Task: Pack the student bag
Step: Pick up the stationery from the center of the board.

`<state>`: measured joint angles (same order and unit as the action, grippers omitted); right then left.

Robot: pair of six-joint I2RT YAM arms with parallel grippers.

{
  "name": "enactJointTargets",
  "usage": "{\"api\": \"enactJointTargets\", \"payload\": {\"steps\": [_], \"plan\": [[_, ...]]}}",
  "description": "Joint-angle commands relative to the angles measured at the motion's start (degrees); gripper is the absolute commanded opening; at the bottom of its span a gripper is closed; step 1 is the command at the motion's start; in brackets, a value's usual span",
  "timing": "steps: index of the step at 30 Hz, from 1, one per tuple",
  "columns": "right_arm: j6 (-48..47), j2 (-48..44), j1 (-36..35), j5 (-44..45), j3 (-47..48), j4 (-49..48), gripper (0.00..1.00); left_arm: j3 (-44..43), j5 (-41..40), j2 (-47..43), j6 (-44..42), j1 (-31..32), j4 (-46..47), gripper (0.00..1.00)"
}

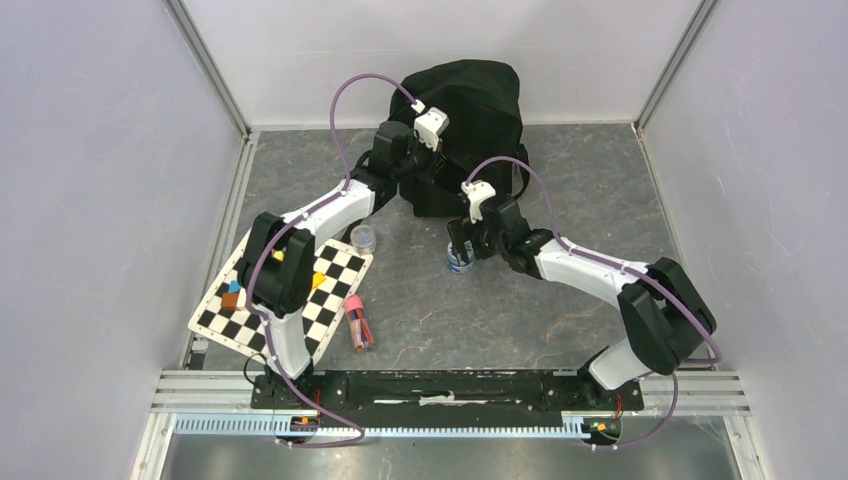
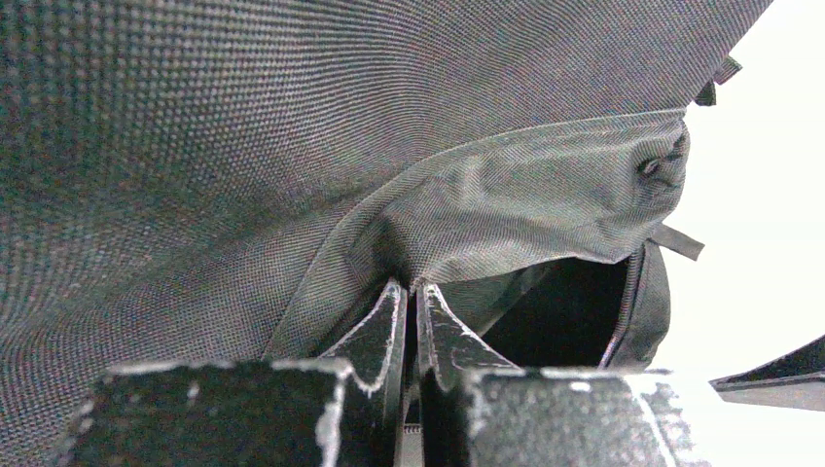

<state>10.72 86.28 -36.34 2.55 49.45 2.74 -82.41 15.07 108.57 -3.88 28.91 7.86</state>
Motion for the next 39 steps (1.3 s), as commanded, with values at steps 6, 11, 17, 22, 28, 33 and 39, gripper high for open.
{"api": "enactJointTargets", "payload": {"steps": [6, 11, 17, 22, 28, 33, 39], "plan": [[1.0, 5.3, -4.6, 3.4, 6.8, 1.3, 0.98, -0.1, -0.3, -1.7, -1.6, 1.4, 3.3, 0.02], [-0.2, 8.5, -7.3, 7.3, 8.7, 3.3, 0.98, -0.1, -0.5, -1.9, -1.7, 1.3, 3.3, 0.02], [-0.6, 9.3, -9.0, 9.9, 9.8, 3.8, 0.97, -0.1, -1.0, -2.1, -1.9, 1.2, 3.5, 0.02], [-0.2, 7.7, -9.8, 12.2, 9.6, 4.2, 0.98, -0.1, -1.2, -2.4, -1.9, 1.2, 3.5, 0.02], [0.3, 4.1, -9.7, 14.9, 7.6, 3.5, 0.98, 0.1, -1.2, -2.7, -1.8, 1.3, 3.7, 0.02], [2.2, 2.0, -9.7, 15.3, 6.1, 3.3, 0.98, 0.0, -1.2, -2.7, -1.7, 1.3, 3.8, 0.02], [1.9, 1.1, -9.6, 19.5, 5.0, 5.9, 0.98, 0.0, -1.1, -2.9, -1.6, 1.2, 3.8, 0.02]]}}
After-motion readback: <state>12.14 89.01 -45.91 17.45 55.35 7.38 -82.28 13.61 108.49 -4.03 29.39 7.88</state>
